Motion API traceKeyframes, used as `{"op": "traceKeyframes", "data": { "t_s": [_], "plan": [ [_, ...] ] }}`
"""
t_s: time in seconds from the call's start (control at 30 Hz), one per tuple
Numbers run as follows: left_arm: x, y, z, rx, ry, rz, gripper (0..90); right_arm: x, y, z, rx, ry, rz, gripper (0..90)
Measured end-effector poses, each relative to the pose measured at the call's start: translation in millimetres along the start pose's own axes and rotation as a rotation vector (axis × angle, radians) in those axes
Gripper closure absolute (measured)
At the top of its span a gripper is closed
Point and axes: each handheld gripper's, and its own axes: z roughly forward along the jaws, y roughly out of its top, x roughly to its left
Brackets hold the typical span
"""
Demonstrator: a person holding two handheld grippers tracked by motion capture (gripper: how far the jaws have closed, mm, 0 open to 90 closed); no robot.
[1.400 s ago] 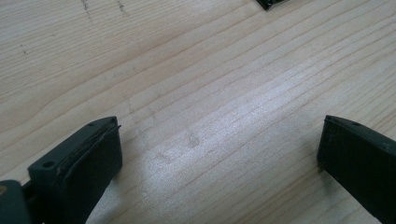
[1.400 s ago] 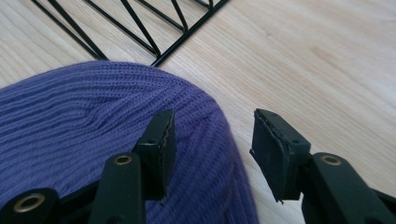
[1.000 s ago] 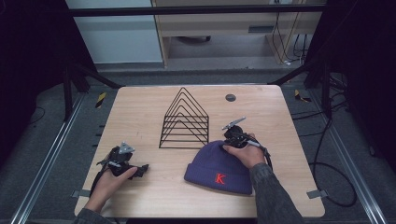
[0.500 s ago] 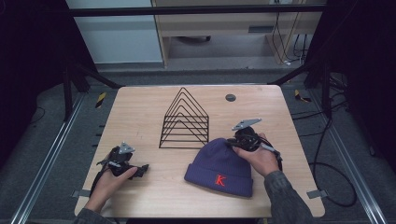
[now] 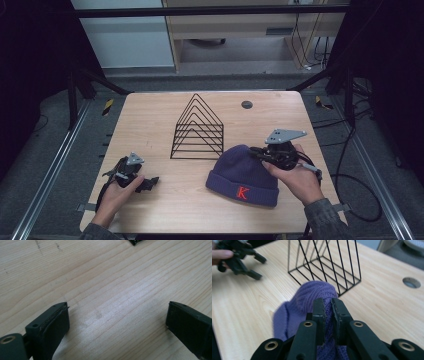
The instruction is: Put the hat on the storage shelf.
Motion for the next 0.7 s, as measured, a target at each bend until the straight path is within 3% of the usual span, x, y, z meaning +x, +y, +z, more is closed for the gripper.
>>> {"op": "traceKeyframes", "data": {
  "t_s": [0.13, 0.3, 0.33, 0.4, 0.43, 0.53, 0.57, 0.6, 0.67, 0.7],
  "plan": [
    [0.1, 3.0, -6.2, -0.033, -0.004, -0.001, 4.7, 2.3, 9.2, -14.4, -0.016, -0.004, -0.037, 82.4],
    [-2.7, 13.3, -26.3, -0.156, -0.008, -0.017, 6.4, -4.2, 22.1, -32.9, -0.053, -0.024, -0.055, 82.8],
    [-2.7, 13.3, -26.3, -0.156, -0.008, -0.017, 6.6, -4.2, 22.1, -32.9, -0.053, -0.024, -0.055, 82.8],
    [-6.2, 24.3, -39.3, -0.219, -0.011, -0.016, 7.1, -13.4, 30.1, -42.3, -0.073, -0.031, -0.048, 83.1],
    [-6.2, 24.3, -39.3, -0.219, -0.011, -0.016, 7.2, -13.4, 30.1, -42.3, -0.073, -0.031, -0.048, 83.1],
    [-11.6, 41.1, -55.7, -0.263, -0.011, 0.017, 8.3, -23.0, 43.5, -50.9, -0.085, -0.039, -0.037, 83.5],
    [-13.2, 53.4, -63.7, -0.284, -0.012, 0.025, 8.7, -24.4, 47.8, -52.5, -0.091, -0.037, -0.036, 83.5],
    [-13.2, 53.4, -63.7, -0.284, -0.012, 0.025, 8.9, -24.4, 47.8, -52.5, -0.091, -0.037, -0.036, 83.5],
    [-14.5, 79.4, -75.4, -0.315, -0.043, 0.032, 8.9, -27.7, 62.3, -55.1, -0.100, -0.036, -0.033, 83.5],
    [-14.5, 79.4, -75.4, -0.315, -0.043, 0.032, 8.9, -27.7, 62.3, -55.1, -0.100, -0.036, -0.033, 83.5]
  ]
}}
